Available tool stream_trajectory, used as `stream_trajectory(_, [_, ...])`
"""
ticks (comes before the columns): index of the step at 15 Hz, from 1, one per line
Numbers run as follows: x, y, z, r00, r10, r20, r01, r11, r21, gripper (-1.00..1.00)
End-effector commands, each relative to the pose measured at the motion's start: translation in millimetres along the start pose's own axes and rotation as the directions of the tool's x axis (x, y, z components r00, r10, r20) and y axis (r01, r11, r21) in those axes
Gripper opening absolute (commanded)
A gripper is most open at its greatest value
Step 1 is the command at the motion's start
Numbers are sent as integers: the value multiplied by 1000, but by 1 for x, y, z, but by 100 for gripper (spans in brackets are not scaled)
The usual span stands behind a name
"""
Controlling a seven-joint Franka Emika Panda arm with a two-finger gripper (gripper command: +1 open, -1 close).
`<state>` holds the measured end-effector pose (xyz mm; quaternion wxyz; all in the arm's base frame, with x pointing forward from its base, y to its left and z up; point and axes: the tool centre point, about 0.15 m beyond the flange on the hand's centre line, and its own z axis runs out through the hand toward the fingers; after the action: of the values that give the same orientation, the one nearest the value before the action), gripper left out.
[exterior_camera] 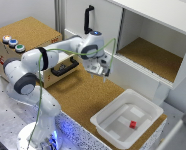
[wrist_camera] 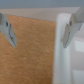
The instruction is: Pick up the pink block
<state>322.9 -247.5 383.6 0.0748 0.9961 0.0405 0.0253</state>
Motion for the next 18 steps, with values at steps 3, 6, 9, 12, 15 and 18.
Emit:
stream_trajectory(3, [-13,135,66,997,61,49,-67,989,132,100])
stream_trajectory(6, [-23,173,90,995,60,76,-71,985,156,100])
stream_trajectory(9, [-22,197,112,996,-7,84,-8,984,180,100])
stream_trajectory(12, [-23,203,139,987,-118,105,93,972,216,100])
stream_trajectory(15, [-22,209,161,982,-165,89,138,958,252,100])
stream_trajectory(18, [-21,215,177,979,-183,94,152,950,272,100])
